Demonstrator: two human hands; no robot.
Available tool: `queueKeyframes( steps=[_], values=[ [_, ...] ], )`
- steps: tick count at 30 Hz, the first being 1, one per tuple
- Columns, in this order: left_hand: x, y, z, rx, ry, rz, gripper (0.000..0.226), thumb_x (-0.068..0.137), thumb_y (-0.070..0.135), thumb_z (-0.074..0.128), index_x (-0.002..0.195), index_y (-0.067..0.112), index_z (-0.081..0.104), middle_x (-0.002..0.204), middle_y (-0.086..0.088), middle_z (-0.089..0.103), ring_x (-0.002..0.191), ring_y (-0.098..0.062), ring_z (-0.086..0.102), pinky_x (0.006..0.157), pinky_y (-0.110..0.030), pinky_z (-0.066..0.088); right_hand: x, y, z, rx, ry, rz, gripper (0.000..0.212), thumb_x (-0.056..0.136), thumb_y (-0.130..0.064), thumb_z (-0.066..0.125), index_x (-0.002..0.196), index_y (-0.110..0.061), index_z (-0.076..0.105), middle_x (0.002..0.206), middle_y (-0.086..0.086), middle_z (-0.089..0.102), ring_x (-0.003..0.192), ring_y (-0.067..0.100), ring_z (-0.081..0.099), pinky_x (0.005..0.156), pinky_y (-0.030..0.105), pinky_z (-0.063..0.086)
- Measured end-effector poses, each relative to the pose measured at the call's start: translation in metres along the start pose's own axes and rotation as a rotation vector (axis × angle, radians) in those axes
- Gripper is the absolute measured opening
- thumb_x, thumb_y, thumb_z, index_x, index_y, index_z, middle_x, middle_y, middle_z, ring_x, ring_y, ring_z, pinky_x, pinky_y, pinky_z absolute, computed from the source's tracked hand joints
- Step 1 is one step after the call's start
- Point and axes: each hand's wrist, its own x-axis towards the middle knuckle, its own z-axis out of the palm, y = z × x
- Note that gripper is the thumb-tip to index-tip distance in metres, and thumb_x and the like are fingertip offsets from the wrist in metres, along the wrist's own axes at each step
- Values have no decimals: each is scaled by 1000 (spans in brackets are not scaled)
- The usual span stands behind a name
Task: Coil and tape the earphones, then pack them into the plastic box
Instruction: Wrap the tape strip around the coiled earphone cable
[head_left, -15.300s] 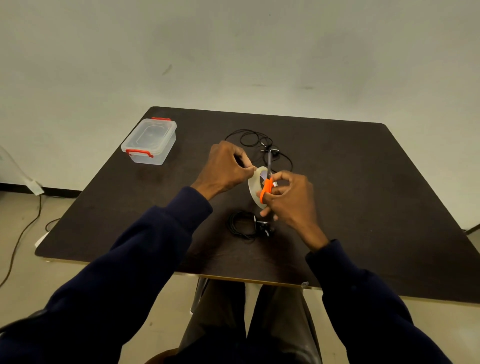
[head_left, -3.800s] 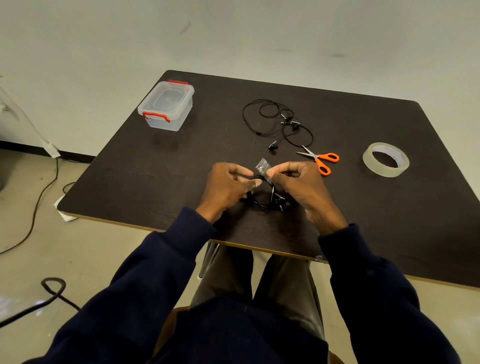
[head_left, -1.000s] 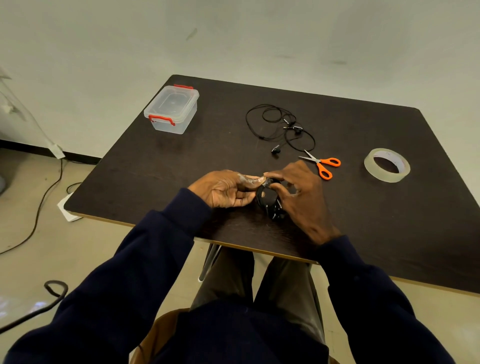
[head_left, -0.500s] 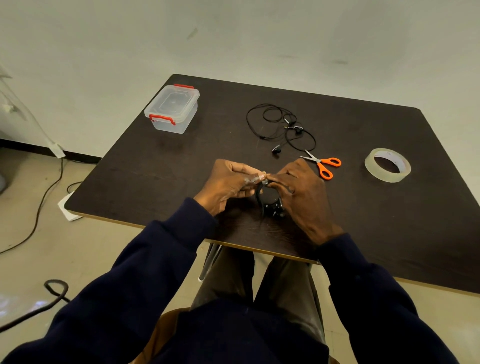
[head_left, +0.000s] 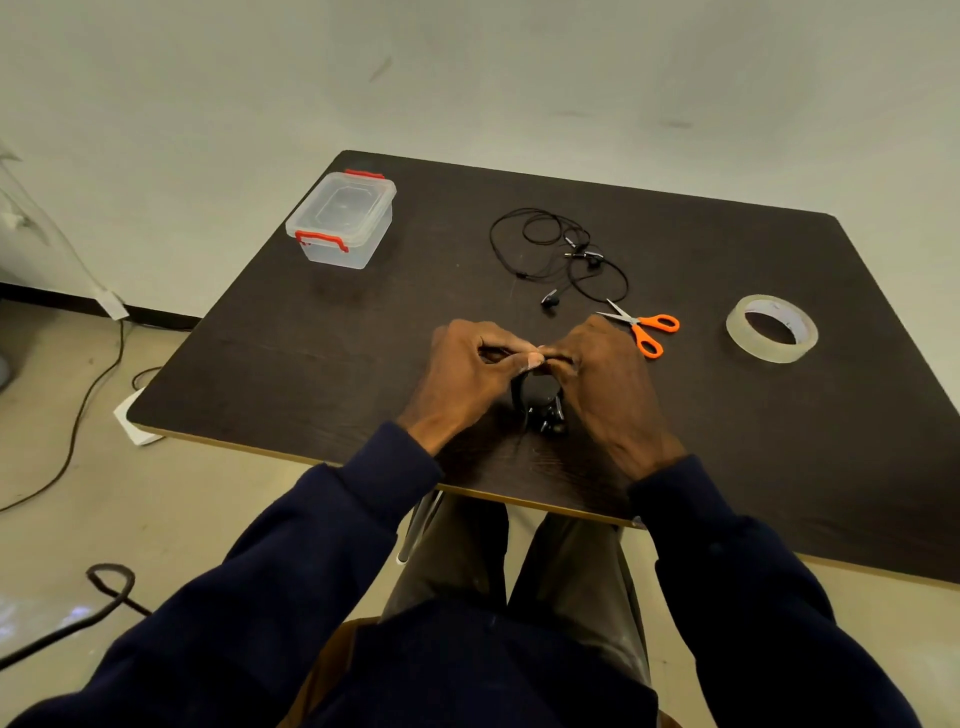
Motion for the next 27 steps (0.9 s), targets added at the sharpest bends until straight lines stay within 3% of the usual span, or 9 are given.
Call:
queueKeyframes(
  steps=[6, 11, 13, 15, 20, 24, 27],
  values=[
    [-4, -13, 5, 321, -48, 295, 14, 88, 15, 80, 101, 9, 80, 97, -5, 73, 82, -10, 69, 75, -26, 61, 1, -3, -3, -5, -122, 29, 19, 97, -25, 66, 107, -15, 79, 91, 9, 67, 90, 19, 51, 74, 34, 44],
    [-8, -22, 10, 378, 31, 431, 11, 89, 8, 78, 100, 6, 80, 96, -8, 73, 80, -12, 68, 77, -15, 52, 0, -4, -4, 135, -138, 71, 14, 94, -21, 70, 104, -19, 80, 95, 3, 74, 90, 14, 58, 79, 34, 52],
    [-9, -21, 12, 257, 58, 349, 13, 89, 9, 79, 102, 8, 80, 98, -5, 75, 83, -7, 69, 78, -16, 56, 0, -4, -6, 257, -138, 130, 18, 90, -17, 76, 107, -17, 79, 98, -1, 76, 84, 0, 59, 77, 13, 50],
    [-8, -20, 11, 99, 85, 150, 18, 88, 10, 80, 106, 10, 80, 100, -2, 78, 88, -6, 73, 81, -21, 60, -1, 1, -6, 358, -149, 228, 26, 88, -17, 78, 114, -17, 77, 99, -5, 76, 75, -9, 61, 71, 5, 48],
    [-8, -23, 3, -391, 1, -341, 21, 96, 0, 67, 117, 1, 73, 103, -13, 79, 92, -19, 78, 78, -27, 63, -1, 13, -2, 566, -121, 364, 37, 89, -8, 77, 122, -23, 74, 88, -6, 73, 74, 0, 66, 75, 22, 58],
    [-6, -28, -7, -544, 11, -482, 18, 96, 2, 67, 113, 0, 73, 98, -14, 79, 92, -27, 78, 76, -31, 64, 2, 12, -1, 674, -155, 412, 26, 91, -14, 76, 115, -24, 78, 94, -6, 78, 84, 8, 74, 82, 27, 61],
    [-2, -29, -16, -524, 46, -505, 17, 97, 3, 67, 113, -1, 72, 98, -15, 79, 86, -28, 78, 73, -31, 65, 2, 13, 2, 751, -120, 462, 14, 88, -20, 80, 102, -20, 81, 87, -5, 79, 76, 6, 72, 74, 26, 59]
  ],
)
